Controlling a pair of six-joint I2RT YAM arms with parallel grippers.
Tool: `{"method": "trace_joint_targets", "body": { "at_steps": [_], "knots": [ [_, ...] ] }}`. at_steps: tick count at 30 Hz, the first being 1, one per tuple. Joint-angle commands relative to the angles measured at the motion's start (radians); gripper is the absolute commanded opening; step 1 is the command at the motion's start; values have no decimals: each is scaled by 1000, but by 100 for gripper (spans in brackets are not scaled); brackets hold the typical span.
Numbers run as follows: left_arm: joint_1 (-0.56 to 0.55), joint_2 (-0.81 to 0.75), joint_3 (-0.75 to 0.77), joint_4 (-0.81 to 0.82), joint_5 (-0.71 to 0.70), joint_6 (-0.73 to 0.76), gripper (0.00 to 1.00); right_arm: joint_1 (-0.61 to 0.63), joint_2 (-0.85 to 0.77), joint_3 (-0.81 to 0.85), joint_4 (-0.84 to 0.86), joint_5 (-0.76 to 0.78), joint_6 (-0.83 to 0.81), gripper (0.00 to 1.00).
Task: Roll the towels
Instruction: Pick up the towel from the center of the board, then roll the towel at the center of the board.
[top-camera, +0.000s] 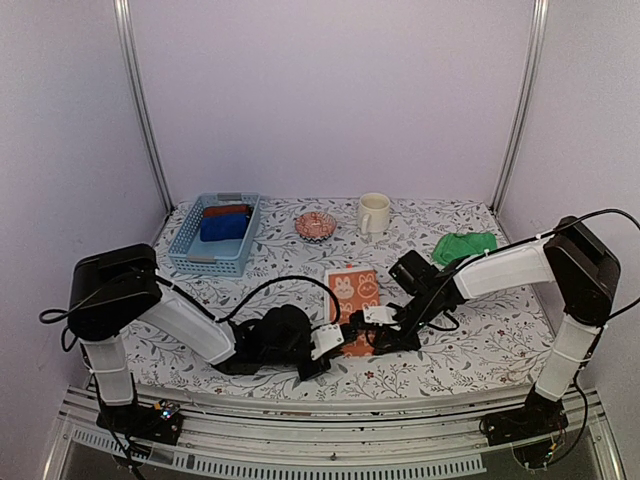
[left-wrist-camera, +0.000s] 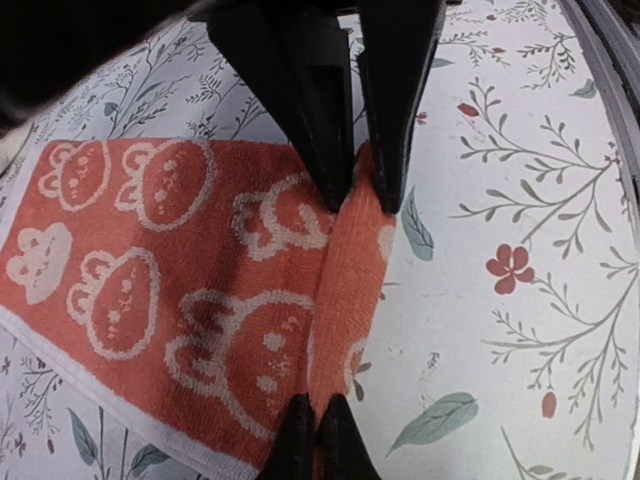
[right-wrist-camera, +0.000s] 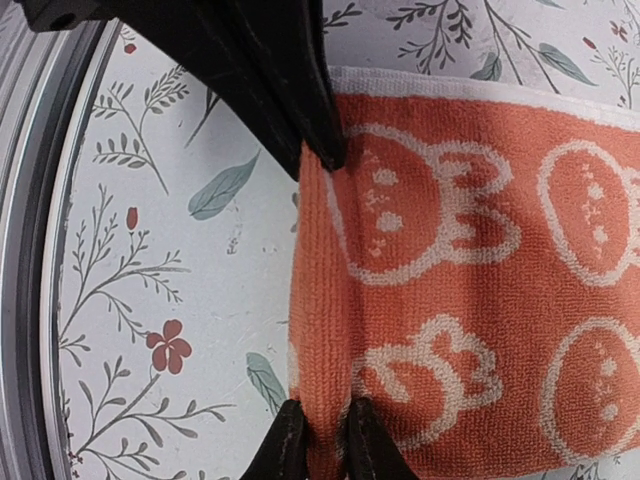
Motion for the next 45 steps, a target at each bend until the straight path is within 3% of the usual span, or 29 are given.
{"method": "trace_joint_targets", "body": {
  "at_steps": [1,6,13,23,33,41,45],
  "knots": [
    [10,-64,30,-153,46,-42,0,-16,13,-32,-136,-22,7,15],
    [15,-108,45,-276,190,-104,0,-52,0,-10,-216,-120,-3,7],
    [60,-68,109,-394,406,-203,0,-100,59,36,-357,-237,-50,4],
    [150,35,158,-404,600,-279,0,-182,258,163,-529,-354,-111,4],
    [197,122,219,-475,629,-321,0,-224,426,260,-657,-367,-117,4],
    [206,27,204,-520,624,-340,0,-224,496,361,-720,-363,-64,4],
    [187,-78,143,-504,566,-354,10,-224,516,378,-738,-376,-38,4]
  ]
}}
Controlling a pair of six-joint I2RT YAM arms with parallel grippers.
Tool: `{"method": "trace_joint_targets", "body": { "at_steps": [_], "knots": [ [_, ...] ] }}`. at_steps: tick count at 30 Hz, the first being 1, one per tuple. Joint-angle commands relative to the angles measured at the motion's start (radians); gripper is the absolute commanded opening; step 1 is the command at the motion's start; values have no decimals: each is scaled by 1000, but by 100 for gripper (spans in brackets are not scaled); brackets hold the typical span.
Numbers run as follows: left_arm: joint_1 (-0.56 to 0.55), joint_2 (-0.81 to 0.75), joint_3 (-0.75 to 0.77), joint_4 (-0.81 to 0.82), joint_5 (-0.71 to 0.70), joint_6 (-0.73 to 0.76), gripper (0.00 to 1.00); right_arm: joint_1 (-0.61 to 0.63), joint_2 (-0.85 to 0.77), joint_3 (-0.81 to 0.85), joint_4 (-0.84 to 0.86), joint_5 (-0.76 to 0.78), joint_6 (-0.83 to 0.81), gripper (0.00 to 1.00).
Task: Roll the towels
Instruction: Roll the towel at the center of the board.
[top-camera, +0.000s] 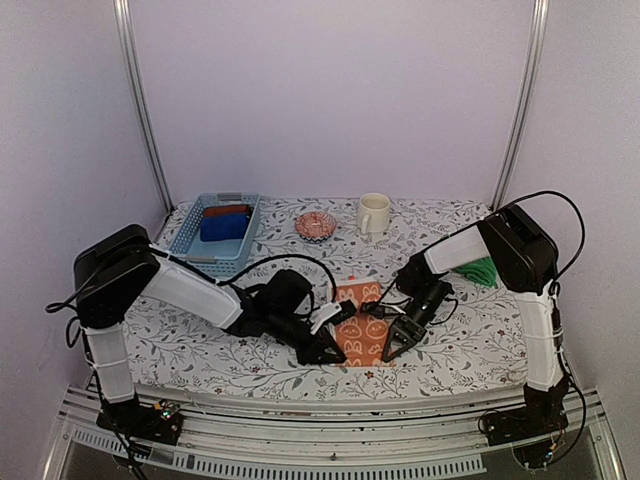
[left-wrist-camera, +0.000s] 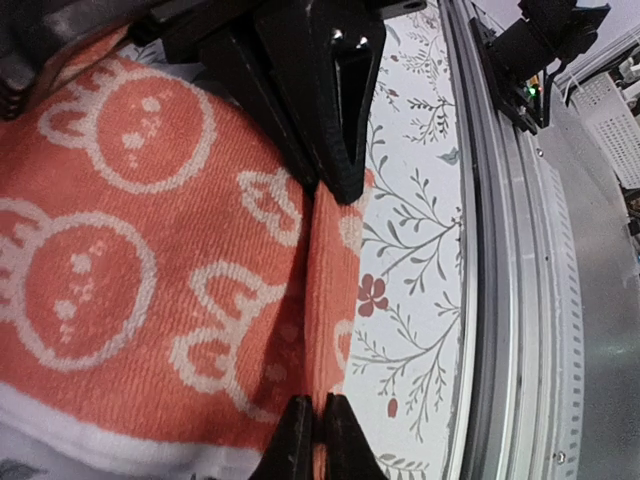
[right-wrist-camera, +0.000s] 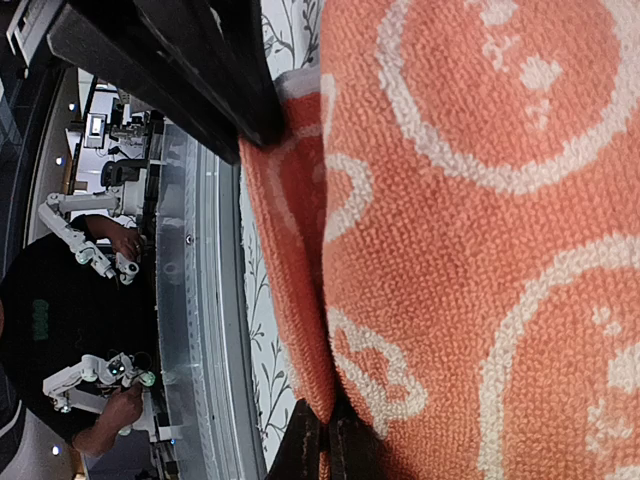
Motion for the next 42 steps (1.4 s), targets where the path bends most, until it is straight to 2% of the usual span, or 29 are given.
{"method": "trace_joint_targets", "body": {
  "at_steps": [1,2,4,6,9,14,18,24,31,42],
  "knots": [
    [0,-153,-103,-94,-112,-14,13,-15,67,6,-10,151,30,4],
    [-19,-202,-137,-62,-165,0,18,-15,72,11,-14,148,35,4],
    [-95,-300,-238,36,-370,42,26,-15,79,17,-14,137,50,3],
    [-164,-364,-295,151,-484,123,30,-14,86,26,-13,131,69,3],
    [-209,-347,-238,137,-528,202,30,-15,97,41,-24,131,89,3],
    [-259,-196,-89,50,-631,368,33,-15,98,32,-9,139,106,3],
    [-261,-109,12,-10,-619,465,35,-15,92,28,-1,142,115,3],
    [-261,-33,122,-102,-518,510,28,-14,93,35,-4,134,118,3],
    [-262,2,143,-146,-501,533,28,-15,87,31,0,128,116,3],
    [-261,82,135,-131,-588,530,29,-15,83,15,8,123,121,4]
  ]
}}
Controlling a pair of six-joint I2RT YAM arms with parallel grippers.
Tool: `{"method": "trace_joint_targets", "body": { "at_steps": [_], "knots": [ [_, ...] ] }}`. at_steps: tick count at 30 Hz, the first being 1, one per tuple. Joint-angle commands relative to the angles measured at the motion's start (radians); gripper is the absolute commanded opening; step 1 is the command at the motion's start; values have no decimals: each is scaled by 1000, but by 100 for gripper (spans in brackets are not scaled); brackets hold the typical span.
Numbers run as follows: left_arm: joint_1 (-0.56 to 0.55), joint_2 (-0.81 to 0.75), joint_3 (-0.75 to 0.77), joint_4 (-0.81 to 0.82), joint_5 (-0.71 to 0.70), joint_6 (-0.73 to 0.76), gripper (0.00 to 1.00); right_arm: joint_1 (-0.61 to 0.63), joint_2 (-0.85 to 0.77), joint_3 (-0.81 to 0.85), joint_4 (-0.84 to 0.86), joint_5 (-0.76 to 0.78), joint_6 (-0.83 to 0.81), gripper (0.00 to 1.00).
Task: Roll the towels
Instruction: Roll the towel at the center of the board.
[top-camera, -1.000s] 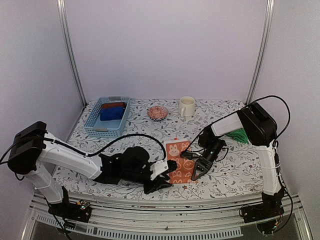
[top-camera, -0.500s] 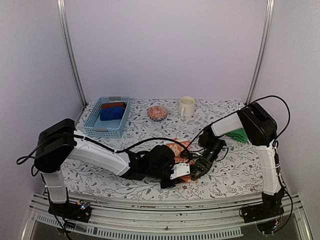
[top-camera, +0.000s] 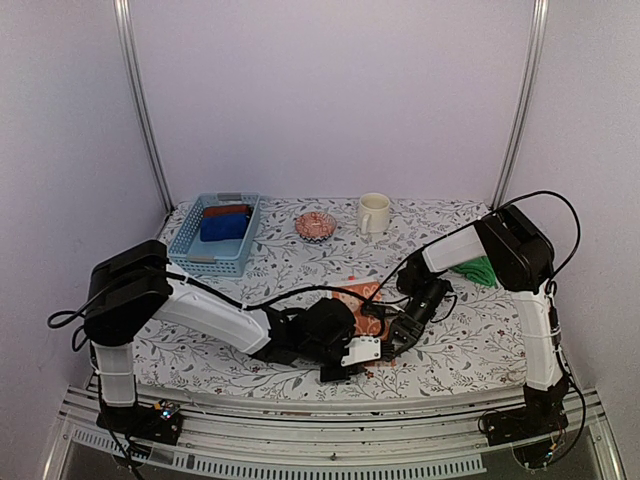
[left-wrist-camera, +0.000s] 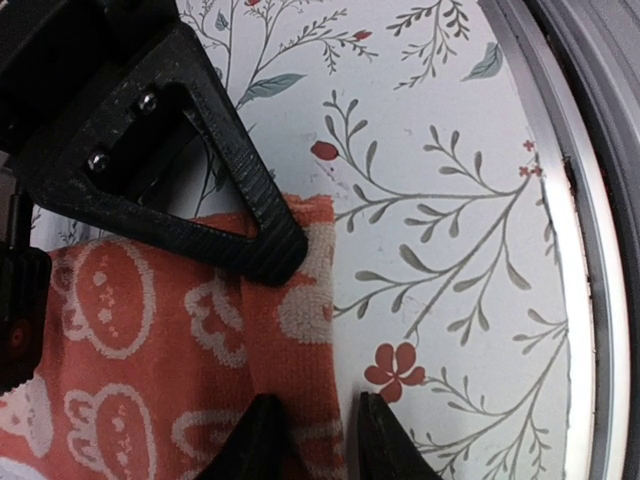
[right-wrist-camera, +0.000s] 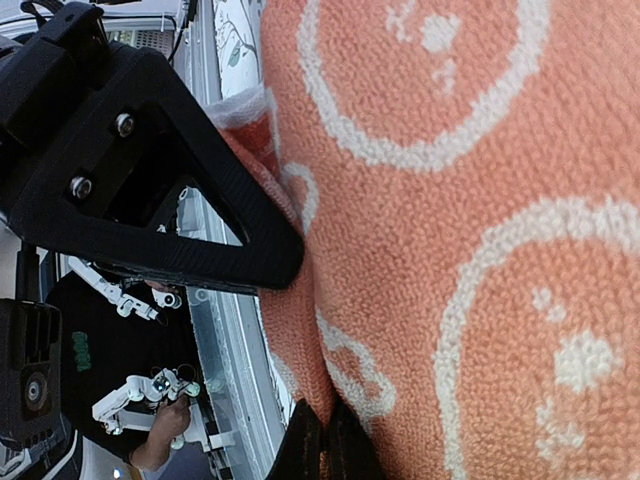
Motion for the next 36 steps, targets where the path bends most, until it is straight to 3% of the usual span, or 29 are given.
{"method": "trace_joint_targets", "body": {
  "at_steps": [1,6,10,15,18,22,27,32,36],
  "knots": [
    [-12,42,-3,-27,-50,6,29,-8,43,-34,73,114,-1,4],
    [-12,55,-9,-41,-65,17,27,-8,36,-38,59,103,-10,4],
    [-12,65,12,-88,-64,12,14,-8,10,-37,27,64,-35,5],
    [-12,61,45,-162,-22,-21,1,-20,-119,-41,-50,33,-107,17],
    [-11,48,74,-223,35,-66,0,-53,-260,-42,-47,48,-102,22],
    [3,53,141,-356,161,-157,0,-82,-509,-99,117,139,2,22],
    [55,90,198,-430,350,-292,0,-80,-745,-304,362,304,89,20],
    [135,148,240,-464,519,-386,0,-30,-845,-441,446,391,50,15],
    [189,179,214,-392,661,-484,0,94,-911,-523,500,470,32,13]
  ]
}}
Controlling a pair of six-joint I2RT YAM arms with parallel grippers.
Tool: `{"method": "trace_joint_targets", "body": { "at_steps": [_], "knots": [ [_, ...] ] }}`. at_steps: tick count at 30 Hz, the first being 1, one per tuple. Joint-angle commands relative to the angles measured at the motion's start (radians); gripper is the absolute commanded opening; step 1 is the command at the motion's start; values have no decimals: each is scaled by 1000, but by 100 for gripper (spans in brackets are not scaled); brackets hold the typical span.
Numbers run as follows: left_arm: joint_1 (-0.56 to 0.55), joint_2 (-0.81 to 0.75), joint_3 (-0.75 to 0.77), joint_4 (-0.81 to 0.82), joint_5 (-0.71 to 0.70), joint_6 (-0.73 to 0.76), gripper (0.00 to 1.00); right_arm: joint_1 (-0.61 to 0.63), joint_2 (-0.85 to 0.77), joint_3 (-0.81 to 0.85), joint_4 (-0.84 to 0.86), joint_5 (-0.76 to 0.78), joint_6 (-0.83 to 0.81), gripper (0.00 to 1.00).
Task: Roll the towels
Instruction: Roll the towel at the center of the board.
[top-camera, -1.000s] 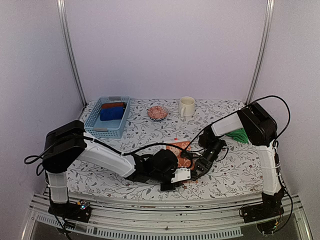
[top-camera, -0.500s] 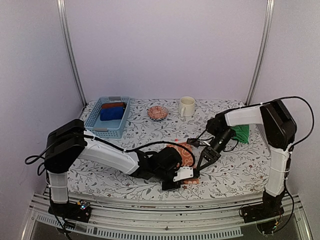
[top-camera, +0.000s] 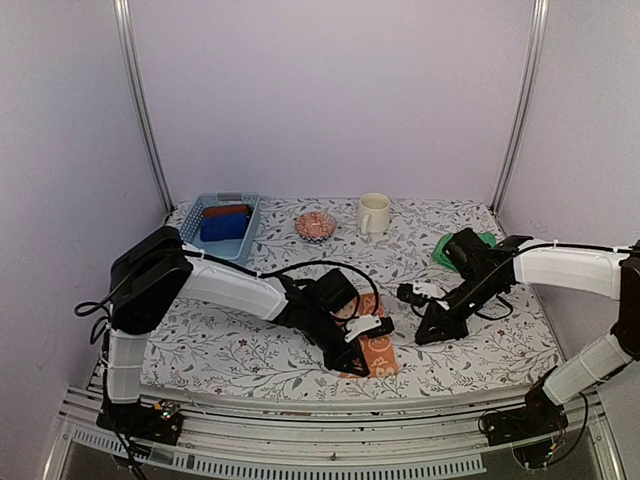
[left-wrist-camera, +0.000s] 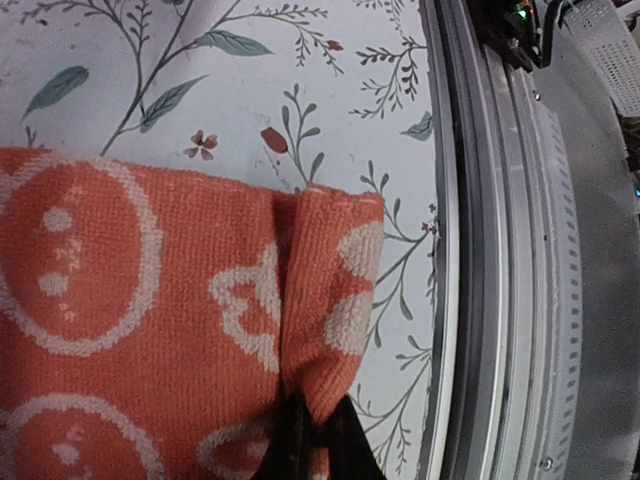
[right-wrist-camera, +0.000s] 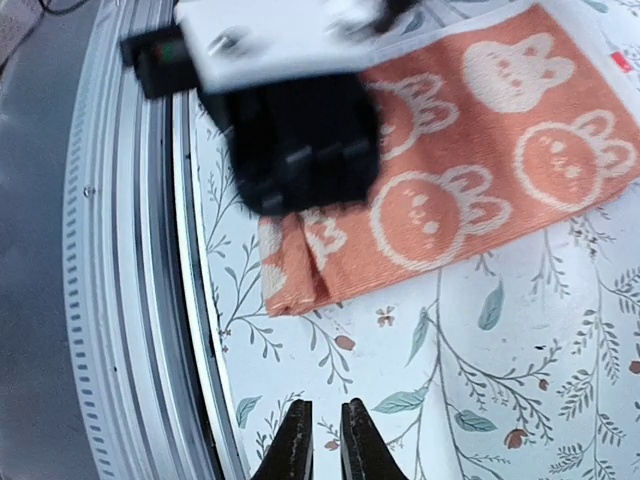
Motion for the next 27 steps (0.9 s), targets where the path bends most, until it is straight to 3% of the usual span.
{"method": "trace_joint_targets", "body": {
  "at_steps": [1,6,12,27],
  "knots": [
    [64,64,-45,-7,181,-157,0,135,-95,-78,131,130,-15,13],
    [98,80,-96,116,265,-282,0,283,-113,-104,228,236,3,18],
    [101,83,-89,119,252,-306,0,414,-15,-120,357,338,25,25],
    [105,108,-79,124,251,-332,0,510,137,-93,464,473,63,28]
  ]
}}
